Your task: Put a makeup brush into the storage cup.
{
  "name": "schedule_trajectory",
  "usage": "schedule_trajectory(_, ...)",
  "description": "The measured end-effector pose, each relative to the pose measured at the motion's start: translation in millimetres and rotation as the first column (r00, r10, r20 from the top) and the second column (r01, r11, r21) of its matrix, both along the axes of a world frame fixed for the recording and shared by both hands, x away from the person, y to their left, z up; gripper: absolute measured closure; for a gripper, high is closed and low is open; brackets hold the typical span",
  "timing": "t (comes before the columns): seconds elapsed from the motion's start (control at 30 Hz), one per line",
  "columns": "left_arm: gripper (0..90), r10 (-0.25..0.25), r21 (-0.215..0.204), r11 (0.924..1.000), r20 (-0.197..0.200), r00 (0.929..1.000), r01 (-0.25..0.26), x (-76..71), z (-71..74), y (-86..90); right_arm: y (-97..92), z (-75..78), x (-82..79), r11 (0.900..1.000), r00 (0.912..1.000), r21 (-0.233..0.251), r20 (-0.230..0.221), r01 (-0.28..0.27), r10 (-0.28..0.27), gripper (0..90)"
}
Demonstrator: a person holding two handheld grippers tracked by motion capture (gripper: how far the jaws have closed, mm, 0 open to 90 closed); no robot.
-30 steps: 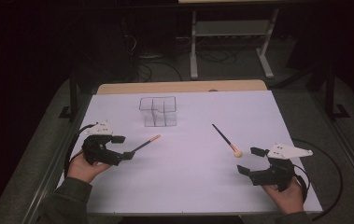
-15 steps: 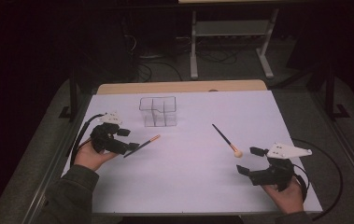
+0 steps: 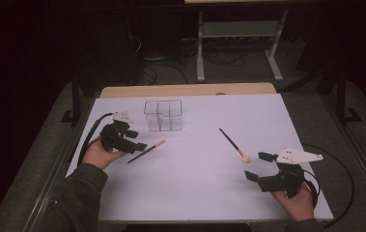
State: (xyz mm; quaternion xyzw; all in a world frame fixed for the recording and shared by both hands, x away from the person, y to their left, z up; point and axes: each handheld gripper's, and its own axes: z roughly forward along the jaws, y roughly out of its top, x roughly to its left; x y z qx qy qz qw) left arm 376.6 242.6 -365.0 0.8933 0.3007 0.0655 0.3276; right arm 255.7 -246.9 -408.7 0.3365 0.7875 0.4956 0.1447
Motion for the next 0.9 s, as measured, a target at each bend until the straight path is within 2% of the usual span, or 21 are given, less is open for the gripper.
schedule_trajectory(0.1,33.5,-0.001,0.007,1.0000,-0.007,1.0000,0.001,2.2,-0.8,-1.9,-0.4,0.2,-0.1,1.0000,1.0000,0.002,0.000,0.000,0.000,14.0)
schedule_trajectory(0.17,34.5,-0.007,0.026,0.9996,-0.021,0.9997,0.007,6.3,-2.3,-5.0,-0.9,0.4,-0.4,1.0000,1.0000,0.004,0.000,0.000,0.000,14.0)
schedule_trajectory(0.23,34.9,0.002,0.018,0.9998,-0.025,0.9997,-0.001,7.0,-3.1,-6.5,-1.1,0.4,-0.3,1.0000,1.0000,0.004,0.000,-0.001,0.001,14.0)
schedule_trajectory(0.33,35.8,-0.011,0.044,0.9989,-0.034,0.9993,0.013,12.2,-4.8,-9.8,-1.4,0.7,-0.3,1.0000,1.0000,0.007,0.001,-0.002,0.002,14.0)
schedule_trajectory(0.4,35.9,0.001,0.037,0.9993,-0.034,0.9994,0.000,13.3,-7.3,-13.0,-1.4,0.7,-0.4,1.0000,1.0000,0.008,0.001,-0.003,0.003,14.0)
schedule_trajectory(0.43,36.4,-0.014,0.054,0.9984,-0.039,0.9991,0.016,15.0,-7.2,-13.0,-1.5,0.7,-0.3,1.0000,1.0000,0.008,0.000,-0.003,0.003,14.0)
schedule_trajectory(0.53,37.3,-0.012,0.056,0.9983,-0.046,0.9989,0.014,16.5,-9.3,-14.5,-1.6,0.8,-0.4,1.0000,1.0000,0.009,0.000,-0.004,0.004,14.0)
schedule_trajectory(0.63,38.5,-0.018,0.085,0.9961,-0.054,0.9984,0.022,20.0,-14.0,-17.1,-1.8,1.0,-0.6,0.9999,1.0000,0.010,0.001,-0.003,0.003,14.0)
schedule_trajectory(0.67,39.0,-0.006,0.081,0.9967,-0.054,0.9985,0.011,20.1,-15.5,-18.2,-1.8,0.9,-0.6,0.9999,1.0000,0.011,0.001,-0.004,0.004,14.0)
schedule_trajectory(0.77,42.6,-0.018,0.121,0.9923,-0.076,0.9969,0.027,24.9,-20.6,-19.4,-1.9,0.8,-0.4,0.9999,1.0000,0.013,-0.002,-0.006,0.006,14.0)
schedule_trajectory(0.83,43.3,-0.014,0.120,0.9925,-0.076,0.9970,0.023,25.5,-22.3,-20.0,-2.1,0.9,-0.5,0.9999,1.0000,0.014,0.000,-0.005,0.005,14.0)
schedule_trajectory(0.87,43.6,0.002,0.118,0.9930,-0.088,0.9961,0.008,26.3,-26.1,-21.9,-2.3,0.9,-0.5,0.9999,1.0000,0.015,0.000,-0.005,0.005,14.0)
schedule_trajectory(0.9,43.9,-0.002,0.126,0.9919,-0.093,0.9957,0.014,27.4,-27.3,-22.2,-2.4,1.0,-0.6,0.9999,1.0000,0.016,0.000,-0.005,0.005,14.0)
